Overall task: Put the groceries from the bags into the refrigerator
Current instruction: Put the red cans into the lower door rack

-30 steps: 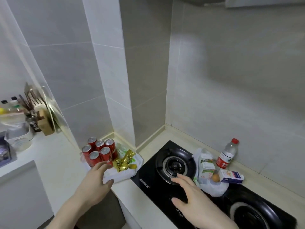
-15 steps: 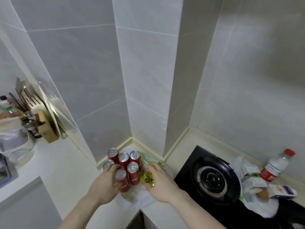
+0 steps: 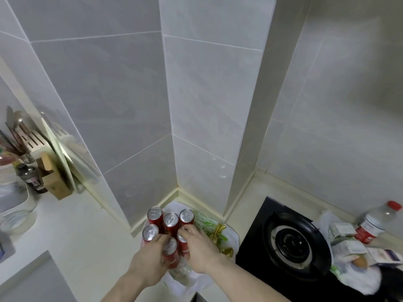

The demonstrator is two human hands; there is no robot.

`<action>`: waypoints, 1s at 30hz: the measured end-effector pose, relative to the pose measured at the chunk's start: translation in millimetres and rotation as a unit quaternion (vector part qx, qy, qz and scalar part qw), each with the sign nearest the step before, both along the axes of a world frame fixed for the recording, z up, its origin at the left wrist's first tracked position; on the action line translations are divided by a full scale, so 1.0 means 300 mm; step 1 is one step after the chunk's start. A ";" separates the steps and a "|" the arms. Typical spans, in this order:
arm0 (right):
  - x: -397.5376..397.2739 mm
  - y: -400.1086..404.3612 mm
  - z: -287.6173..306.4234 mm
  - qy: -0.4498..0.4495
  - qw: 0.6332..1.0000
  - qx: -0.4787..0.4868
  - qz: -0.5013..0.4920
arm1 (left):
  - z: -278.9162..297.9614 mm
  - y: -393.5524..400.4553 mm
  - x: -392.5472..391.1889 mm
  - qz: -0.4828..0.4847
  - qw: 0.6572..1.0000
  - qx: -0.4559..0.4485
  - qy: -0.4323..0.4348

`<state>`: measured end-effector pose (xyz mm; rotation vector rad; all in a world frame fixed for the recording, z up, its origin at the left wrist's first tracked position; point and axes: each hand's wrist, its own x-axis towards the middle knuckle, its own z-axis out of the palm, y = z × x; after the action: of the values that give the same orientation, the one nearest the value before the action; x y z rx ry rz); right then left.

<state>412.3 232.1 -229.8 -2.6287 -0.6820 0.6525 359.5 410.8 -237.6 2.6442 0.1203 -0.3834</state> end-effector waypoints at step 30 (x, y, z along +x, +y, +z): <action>-0.317 -0.366 0.273 -0.016 0.905 0.286 -0.316 | 0.298 -0.119 -0.080 -0.025 0.981 -0.120 -0.149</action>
<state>317.1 122.2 -148.0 -2.1090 0.0163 0.1700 335.4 375.1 -148.3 2.4352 -0.0835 -0.0122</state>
